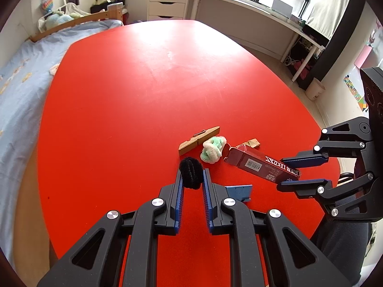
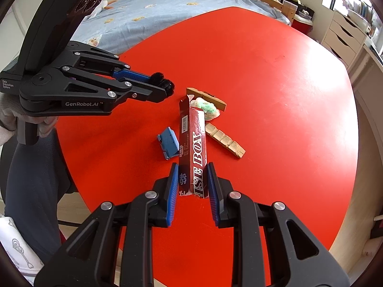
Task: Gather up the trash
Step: 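Carry the red box and black item with both tools down over the wastebasket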
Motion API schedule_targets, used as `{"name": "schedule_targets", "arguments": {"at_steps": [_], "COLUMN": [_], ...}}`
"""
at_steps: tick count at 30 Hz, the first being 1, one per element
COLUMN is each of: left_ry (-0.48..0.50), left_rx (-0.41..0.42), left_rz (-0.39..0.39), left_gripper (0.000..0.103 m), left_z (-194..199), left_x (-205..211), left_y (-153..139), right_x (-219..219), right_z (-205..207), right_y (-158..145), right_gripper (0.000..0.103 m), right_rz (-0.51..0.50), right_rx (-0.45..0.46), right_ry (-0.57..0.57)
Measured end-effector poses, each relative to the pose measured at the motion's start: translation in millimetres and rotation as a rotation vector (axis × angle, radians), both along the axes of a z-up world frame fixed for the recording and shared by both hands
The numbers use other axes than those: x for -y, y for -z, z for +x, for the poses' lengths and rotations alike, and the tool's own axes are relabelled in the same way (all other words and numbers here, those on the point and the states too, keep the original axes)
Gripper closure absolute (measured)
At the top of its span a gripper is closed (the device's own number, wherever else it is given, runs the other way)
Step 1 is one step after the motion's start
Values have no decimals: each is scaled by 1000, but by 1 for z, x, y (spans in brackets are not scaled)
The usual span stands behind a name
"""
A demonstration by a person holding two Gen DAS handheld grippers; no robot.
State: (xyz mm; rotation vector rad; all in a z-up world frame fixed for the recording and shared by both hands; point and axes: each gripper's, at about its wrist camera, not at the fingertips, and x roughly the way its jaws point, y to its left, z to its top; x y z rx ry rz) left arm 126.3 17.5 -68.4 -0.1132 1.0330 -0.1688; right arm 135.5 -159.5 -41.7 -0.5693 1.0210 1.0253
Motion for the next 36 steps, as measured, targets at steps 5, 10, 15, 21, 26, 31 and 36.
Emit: {"name": "schedule_targets", "arguments": {"at_steps": [5, 10, 15, 21, 26, 31, 36], "left_ry": [-1, 1, 10, 11, 6, 0, 5], "left_rx": [23, 51, 79, 118, 144, 161, 171], "left_rz": [0, 5, 18, 23, 11, -1, -11], "left_gripper": [88, 88, 88, 88, 88, 88, 88], "left_z": [-13, -31, -50, -73, -92, -111, -129], "left_x": [3, 8, 13, 18, 18, 21, 28], "left_y": [-13, -29, -44, -62, -71, -75, -76], "right_x": [8, 18, 28, 40, 50, 64, 77], "right_z": [-6, -14, -28, -46, -63, -83, -103], "right_y": [-11, -25, -40, -58, -71, -78, -79], "right_gripper": [80, 80, 80, 80, 80, 80, 80], "right_rz": [28, 62, 95, 137, 167, 192, 206], "right_rx": [11, 21, 35, 56, 70, 74, 73], "right_ry": [29, 61, 84, 102, 122, 136, 155]}}
